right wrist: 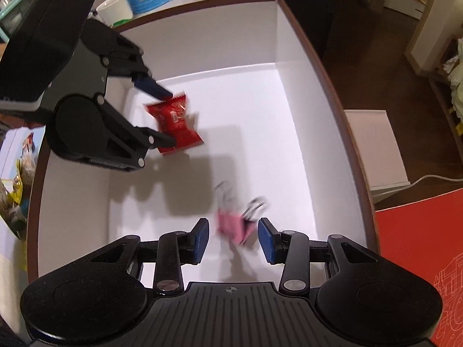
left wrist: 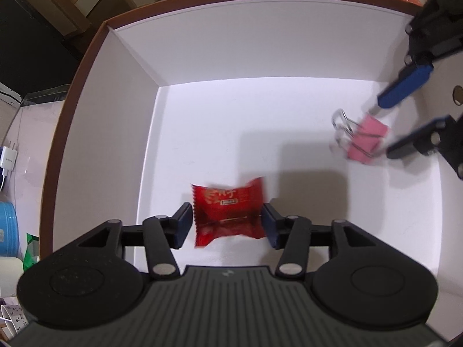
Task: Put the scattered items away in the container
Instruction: 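Open the left tool to drop the red candy while the right tool releases the clip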
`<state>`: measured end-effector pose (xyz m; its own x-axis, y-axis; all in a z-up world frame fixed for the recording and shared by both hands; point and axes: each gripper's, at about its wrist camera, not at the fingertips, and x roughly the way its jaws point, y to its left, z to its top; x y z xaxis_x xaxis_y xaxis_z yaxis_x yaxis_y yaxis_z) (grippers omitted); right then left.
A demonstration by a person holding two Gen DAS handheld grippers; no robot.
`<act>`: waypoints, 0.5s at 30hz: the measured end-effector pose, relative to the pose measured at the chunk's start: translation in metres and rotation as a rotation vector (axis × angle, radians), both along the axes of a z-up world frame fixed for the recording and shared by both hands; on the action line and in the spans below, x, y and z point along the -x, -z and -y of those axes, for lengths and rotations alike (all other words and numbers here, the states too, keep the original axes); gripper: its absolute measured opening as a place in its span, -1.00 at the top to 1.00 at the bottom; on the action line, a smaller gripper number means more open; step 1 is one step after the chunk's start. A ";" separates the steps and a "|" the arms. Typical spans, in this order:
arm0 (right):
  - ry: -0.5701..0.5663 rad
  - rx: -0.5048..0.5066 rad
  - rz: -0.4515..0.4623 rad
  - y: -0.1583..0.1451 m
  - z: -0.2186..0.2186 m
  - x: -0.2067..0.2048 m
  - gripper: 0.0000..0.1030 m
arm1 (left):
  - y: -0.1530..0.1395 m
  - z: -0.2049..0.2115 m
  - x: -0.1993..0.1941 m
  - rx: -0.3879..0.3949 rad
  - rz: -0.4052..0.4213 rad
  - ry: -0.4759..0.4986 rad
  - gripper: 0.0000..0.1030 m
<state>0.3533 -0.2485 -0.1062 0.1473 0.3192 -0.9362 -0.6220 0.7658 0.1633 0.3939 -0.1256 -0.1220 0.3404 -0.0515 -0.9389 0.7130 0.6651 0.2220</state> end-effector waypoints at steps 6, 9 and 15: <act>-0.014 0.046 0.064 -0.004 -0.010 0.013 -0.77 | -0.009 -0.003 -0.003 0.015 0.021 -0.019 -0.71; -0.008 0.043 0.072 -0.010 -0.009 0.018 -0.77 | -0.014 -0.001 -0.003 0.005 0.033 -0.016 -0.74; 0.019 0.023 0.079 -0.021 -0.008 0.023 -0.77 | -0.018 -0.003 0.001 -0.006 0.049 -0.018 -0.78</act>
